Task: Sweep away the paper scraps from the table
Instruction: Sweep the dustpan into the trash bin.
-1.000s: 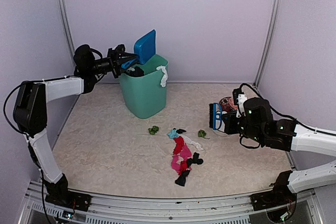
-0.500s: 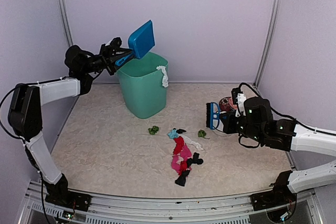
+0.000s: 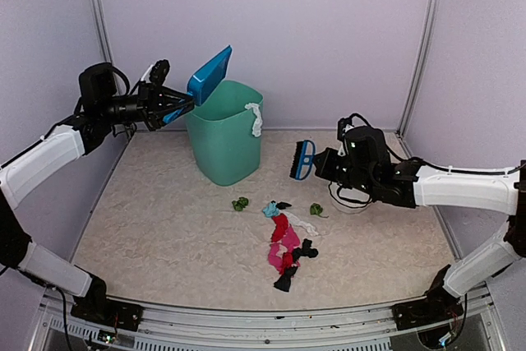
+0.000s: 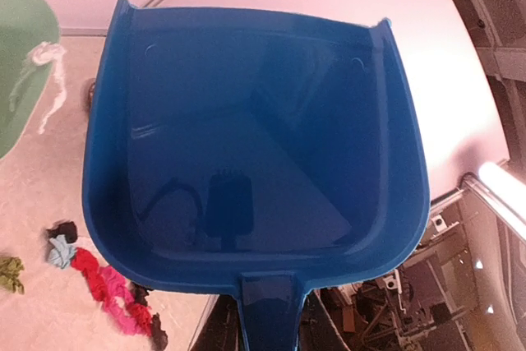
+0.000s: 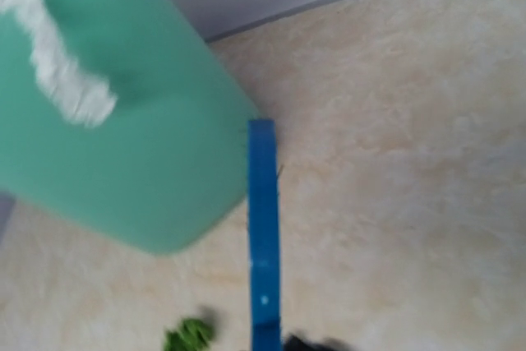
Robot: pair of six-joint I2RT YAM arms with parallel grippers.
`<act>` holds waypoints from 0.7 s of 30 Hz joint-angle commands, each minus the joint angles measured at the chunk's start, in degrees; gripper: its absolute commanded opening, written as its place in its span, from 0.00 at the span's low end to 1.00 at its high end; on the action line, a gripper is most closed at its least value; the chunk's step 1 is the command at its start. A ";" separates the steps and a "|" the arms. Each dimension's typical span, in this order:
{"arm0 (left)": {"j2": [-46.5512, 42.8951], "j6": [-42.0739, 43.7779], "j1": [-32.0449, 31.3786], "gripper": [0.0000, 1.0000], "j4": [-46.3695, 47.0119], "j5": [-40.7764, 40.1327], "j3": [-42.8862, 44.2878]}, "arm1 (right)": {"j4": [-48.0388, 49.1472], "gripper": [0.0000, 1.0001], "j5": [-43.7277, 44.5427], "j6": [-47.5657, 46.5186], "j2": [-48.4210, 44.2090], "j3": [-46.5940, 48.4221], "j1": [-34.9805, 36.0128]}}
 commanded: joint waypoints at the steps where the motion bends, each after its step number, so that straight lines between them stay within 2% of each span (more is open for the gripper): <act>1: -4.33 21.31 -0.34 0.00 -25.30 -8.14 0.34 | 3.02 0.00 -2.05 8.85 6.05 6.54 -1.53; 3: -6.24 25.69 -0.65 0.00 -31.57 -12.16 0.11 | 2.56 0.00 -2.31 10.77 9.15 10.34 -1.71; 8: -10.91 30.33 -1.62 0.00 -40.29 -21.70 -1.49 | 2.83 0.00 -3.90 15.74 15.48 16.77 -1.90; 13: -13.74 32.88 -4.84 0.00 -48.45 -37.91 -1.51 | 3.63 0.00 -4.56 19.39 19.84 21.71 -1.90; 18: -15.10 33.31 -8.17 0.00 -50.83 -45.53 -3.18 | 5.72 0.00 -7.39 19.47 23.05 27.21 -1.82; 21: -15.77 33.40 -9.42 0.00 -51.29 -47.39 -4.31 | 5.94 0.00 -7.41 19.01 22.90 29.75 -1.54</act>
